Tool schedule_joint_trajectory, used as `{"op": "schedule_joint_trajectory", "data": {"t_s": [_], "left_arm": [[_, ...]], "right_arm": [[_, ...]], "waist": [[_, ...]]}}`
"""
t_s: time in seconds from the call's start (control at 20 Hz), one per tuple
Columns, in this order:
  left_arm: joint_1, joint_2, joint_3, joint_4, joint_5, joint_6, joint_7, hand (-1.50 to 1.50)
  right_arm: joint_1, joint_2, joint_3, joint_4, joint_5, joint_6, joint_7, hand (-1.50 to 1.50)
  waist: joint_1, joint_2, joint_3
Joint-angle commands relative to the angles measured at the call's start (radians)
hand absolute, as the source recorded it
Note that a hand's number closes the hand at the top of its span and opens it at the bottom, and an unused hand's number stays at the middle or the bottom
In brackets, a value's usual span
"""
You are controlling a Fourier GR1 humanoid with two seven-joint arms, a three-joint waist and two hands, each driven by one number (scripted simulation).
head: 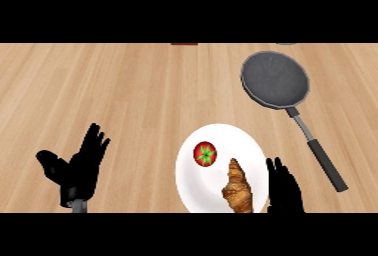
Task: Pick the croissant from the plate and place it in the pan
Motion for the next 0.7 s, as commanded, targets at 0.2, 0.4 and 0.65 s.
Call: {"op": "schedule_joint_trajectory", "data": {"t_s": [0.2, 0.4, 0.65], "left_arm": [[0.029, -0.022, -0.029, 0.04, -0.006, -0.016, -0.009, 0.0], [-0.047, -0.025, 0.001, 0.121, -0.031, 0.01, -0.044, 0.0], [-0.01, -0.011, 0.009, 0.071, 0.005, -0.025, -0.027, 0.0]], "right_arm": [[-0.223, 0.02, 0.049, 0.015, 0.037, 0.544, 0.387, -1.5], [-0.511, 0.02, -0.028, 0.114, -0.146, 0.634, 0.487, -1.5], [-0.499, 0.02, -0.08, 0.135, -0.272, 0.796, 0.536, -1.5]], "waist": [[0.024, 0.003, 0.003], [0.01, 0.001, 0.005], [0.009, -0.002, 0.005]]}}
